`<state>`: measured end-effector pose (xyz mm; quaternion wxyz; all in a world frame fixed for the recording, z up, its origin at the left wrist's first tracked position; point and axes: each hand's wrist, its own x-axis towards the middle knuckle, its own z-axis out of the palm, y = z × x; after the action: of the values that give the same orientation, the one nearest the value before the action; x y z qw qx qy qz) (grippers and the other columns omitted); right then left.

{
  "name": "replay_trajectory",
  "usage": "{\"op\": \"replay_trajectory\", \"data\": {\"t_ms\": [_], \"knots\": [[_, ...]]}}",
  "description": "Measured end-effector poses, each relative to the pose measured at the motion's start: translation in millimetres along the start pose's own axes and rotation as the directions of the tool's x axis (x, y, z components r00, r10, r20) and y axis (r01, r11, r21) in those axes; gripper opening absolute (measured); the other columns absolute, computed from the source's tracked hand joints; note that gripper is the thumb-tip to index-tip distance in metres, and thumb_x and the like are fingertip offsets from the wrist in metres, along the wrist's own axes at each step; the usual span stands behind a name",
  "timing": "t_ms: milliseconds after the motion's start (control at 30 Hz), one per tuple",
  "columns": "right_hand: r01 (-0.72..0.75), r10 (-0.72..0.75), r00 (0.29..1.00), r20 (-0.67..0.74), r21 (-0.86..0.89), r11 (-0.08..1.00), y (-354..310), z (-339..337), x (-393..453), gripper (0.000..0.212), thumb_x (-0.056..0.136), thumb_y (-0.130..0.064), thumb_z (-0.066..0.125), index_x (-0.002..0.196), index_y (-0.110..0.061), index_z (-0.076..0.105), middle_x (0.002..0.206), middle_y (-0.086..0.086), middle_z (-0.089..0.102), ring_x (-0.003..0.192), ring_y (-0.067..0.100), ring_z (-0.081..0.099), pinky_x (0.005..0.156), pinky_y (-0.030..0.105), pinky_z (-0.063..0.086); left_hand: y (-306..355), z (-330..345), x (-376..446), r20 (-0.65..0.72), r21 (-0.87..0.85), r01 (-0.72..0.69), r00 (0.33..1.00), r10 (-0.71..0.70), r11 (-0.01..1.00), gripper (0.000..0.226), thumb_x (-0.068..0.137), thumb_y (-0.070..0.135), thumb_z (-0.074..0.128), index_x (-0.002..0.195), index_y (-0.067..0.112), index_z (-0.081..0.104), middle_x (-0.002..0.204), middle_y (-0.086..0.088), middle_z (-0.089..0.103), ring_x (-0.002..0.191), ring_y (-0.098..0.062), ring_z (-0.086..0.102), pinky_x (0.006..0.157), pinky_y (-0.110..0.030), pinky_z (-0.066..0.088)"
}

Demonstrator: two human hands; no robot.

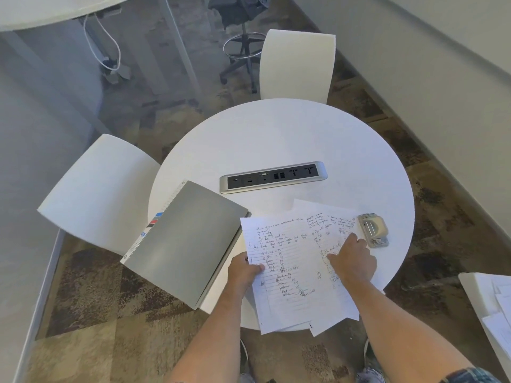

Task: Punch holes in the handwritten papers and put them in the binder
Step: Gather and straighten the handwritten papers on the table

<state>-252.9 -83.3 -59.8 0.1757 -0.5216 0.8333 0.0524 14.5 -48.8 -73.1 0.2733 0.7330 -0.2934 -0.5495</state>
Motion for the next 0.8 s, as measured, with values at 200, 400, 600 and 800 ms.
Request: {"op": "replay_trajectory", "data": {"t_ms": [200,400,600,800], "knots": [[0.001,-0.001,1.0,0.015,-0.017,1.0,-2,2,-2,0.061,0.088,-0.048,0.073,0.127,-0.011,0.044,0.122,0.009,0.057,0.105,0.026,0.065,0.077,0.036,0.046,-2,2,4,-0.032,0.022,0.023,0.999,-0.022,0.999,0.028,0.081,-0.004,0.078,0.091,0.021,0.071,0.107,-0.004,0.078,0.1,-0.025,0.073,0.094,-0.045,0.059],[-0.007,0.007,1.0,0.013,0.02,1.0,0,0,4,0.06,0.088,-0.044,0.075,0.126,-0.008,0.045,0.121,0.011,0.058,0.099,0.028,0.068,0.072,0.035,0.045,-4,2,5,-0.025,0.005,0.021,0.999,-0.021,1.0,0.027,0.082,-0.005,0.077,0.093,0.019,0.072,0.109,-0.005,0.078,0.101,-0.026,0.074,0.095,-0.047,0.059],[-0.019,0.017,1.0,0.024,0.096,0.995,4,-3,10,0.051,0.089,-0.036,0.074,0.123,-0.007,0.049,0.113,0.01,0.065,0.099,0.031,0.069,0.075,0.036,0.049,-7,3,6,-0.038,0.015,0.007,0.999,-0.007,1.0,0.026,0.082,-0.002,0.079,0.09,0.022,0.071,0.106,-0.002,0.078,0.1,-0.025,0.074,0.095,-0.048,0.059],[0.008,-0.015,0.999,0.05,0.131,0.991,2,-5,6,0.033,0.092,-0.028,0.063,0.121,-0.016,0.055,0.102,0.007,0.068,0.105,0.031,0.06,0.083,0.037,0.047,-9,6,6,-0.035,0.019,0.014,0.999,-0.013,1.0,0.024,0.083,0.001,0.078,0.093,0.023,0.072,0.107,-0.001,0.078,0.101,-0.025,0.074,0.095,-0.049,0.059]]}}
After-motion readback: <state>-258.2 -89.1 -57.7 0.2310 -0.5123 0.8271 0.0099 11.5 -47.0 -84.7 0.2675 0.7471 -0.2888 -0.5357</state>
